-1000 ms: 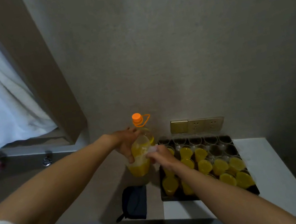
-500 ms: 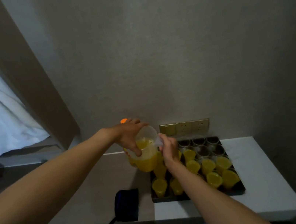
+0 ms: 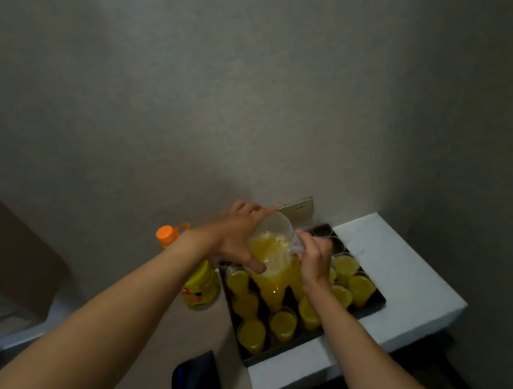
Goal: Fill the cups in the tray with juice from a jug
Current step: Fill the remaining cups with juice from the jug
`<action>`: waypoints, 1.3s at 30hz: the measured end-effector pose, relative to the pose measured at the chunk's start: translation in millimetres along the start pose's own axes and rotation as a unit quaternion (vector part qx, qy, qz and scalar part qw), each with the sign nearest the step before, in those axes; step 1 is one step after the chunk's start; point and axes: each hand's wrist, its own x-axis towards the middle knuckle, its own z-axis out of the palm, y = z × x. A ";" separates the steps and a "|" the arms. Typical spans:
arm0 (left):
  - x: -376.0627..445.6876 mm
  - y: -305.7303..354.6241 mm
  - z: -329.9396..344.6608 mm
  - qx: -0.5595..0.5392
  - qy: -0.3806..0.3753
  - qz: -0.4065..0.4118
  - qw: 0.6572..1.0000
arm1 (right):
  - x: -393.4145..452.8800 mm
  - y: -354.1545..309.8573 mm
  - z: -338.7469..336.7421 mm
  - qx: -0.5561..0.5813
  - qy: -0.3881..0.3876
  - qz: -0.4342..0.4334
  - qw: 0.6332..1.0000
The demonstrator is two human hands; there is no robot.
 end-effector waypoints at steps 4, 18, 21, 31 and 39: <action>16.7 -1.6 -7.3 0.003 0.024 0.047 0.999 | 5.1 -4.4 -7.0 -0.004 0.018 -0.037 0.999; 75.0 23.2 -20.6 -0.013 0.009 0.124 0.992 | 29.1 -20.7 -35.1 -0.052 0.127 -0.084 0.987; 90.5 33.4 -18.2 -0.033 0.000 0.126 0.992 | 39.1 -20.2 -43.9 -0.043 0.153 -0.080 0.984; 142.5 40.1 -7.3 -0.113 0.032 0.106 0.987 | 99.9 -5.8 -82.3 -0.001 0.173 -0.045 0.984; 182.0 1.5 61.0 -0.138 -0.045 0.010 0.989 | 136.8 -1.7 -118.0 0.043 0.173 -0.020 0.984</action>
